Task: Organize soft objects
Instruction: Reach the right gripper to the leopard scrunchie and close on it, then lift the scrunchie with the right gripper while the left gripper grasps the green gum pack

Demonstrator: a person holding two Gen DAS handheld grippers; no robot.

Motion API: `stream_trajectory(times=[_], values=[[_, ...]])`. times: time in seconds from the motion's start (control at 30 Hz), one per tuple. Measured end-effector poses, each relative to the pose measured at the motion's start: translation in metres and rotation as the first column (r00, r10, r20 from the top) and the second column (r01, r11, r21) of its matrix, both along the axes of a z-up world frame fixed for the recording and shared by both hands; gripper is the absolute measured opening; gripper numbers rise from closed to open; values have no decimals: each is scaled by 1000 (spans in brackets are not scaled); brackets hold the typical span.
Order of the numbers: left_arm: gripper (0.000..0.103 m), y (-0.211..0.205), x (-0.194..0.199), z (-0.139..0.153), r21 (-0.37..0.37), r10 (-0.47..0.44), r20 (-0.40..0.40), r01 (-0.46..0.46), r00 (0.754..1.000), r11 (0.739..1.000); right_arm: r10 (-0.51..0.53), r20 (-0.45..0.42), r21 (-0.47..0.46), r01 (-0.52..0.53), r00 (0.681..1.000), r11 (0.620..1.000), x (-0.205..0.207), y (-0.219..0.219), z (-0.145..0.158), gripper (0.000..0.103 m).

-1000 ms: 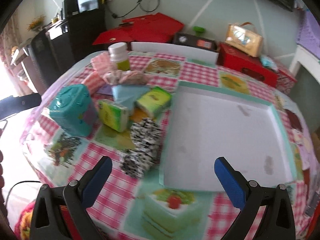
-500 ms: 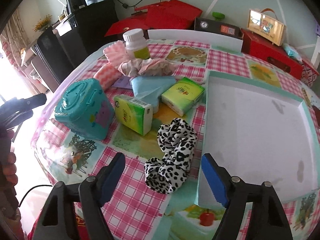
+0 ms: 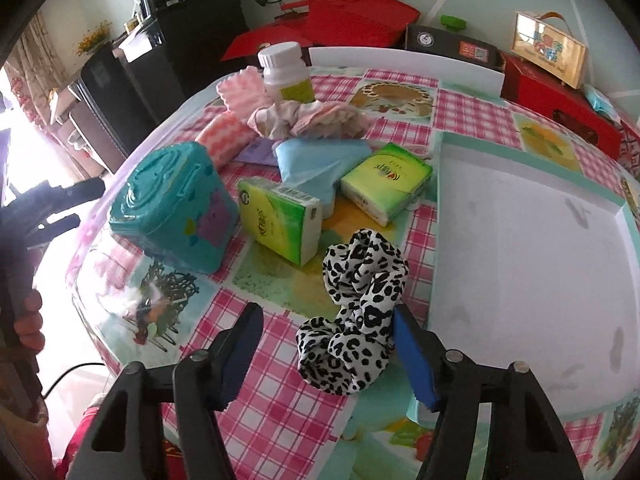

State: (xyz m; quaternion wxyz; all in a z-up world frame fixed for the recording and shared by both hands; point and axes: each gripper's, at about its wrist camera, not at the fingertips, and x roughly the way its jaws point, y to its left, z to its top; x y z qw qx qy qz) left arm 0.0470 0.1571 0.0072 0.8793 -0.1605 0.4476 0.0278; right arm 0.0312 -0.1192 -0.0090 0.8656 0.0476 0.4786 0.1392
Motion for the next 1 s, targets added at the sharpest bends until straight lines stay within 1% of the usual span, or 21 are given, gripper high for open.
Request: stream_trajectory(times=[0.07,0.13,0.2,0.33,0.47,0.5,0.6,0.7,0.73,0.8,0.9,0.97,1.0], values=[[103,2,5,-2,-11,-6,-18,5,1000,1000,-5,-10,4,6,1000,1000,3,-1,-3,69],[103,3,10,-2,-16,-13,-38,13,999,1000,-16,-21,7,16,1000,1000,6,-3,-6,63],[103,0,13,1,-6,-23,-38,23,999,1000,-25,-34,15,26,999,1000,11,-5,-10,58],[103,-17,18,8,18,-64,-46,65,997,998,-29,-51,17,30,998,999,18,-4,-17,54],[103,-35,22,21,35,-97,-36,98,995,995,-29,-57,19,30,998,999,25,-4,-20,46],[103,-41,23,26,39,-109,-30,110,994,993,-32,-60,20,33,998,999,27,-5,-21,43],[103,-58,26,39,59,-150,-8,150,989,987,-36,-59,25,38,998,999,33,-7,-22,40],[103,-75,31,50,78,-194,4,193,981,978,-40,-45,31,42,998,999,35,-10,-19,34],[103,-81,34,52,78,-209,2,209,978,975,-42,-41,36,43,998,998,34,-12,-17,29],[103,-90,38,55,73,-231,-4,231,973,970,-47,-34,42,49,998,998,32,-14,-15,24],[103,-103,43,57,69,-259,-21,260,966,963,-52,-27,52,53,998,997,33,-19,-12,20],[103,-111,47,55,52,-279,-48,281,959,958,-52,-24,56,53,998,997,34,-21,-12,20],[103,-114,48,55,46,-284,-55,286,957,957,-51,-21,59,52,998,997,32,-21,-12,17]])
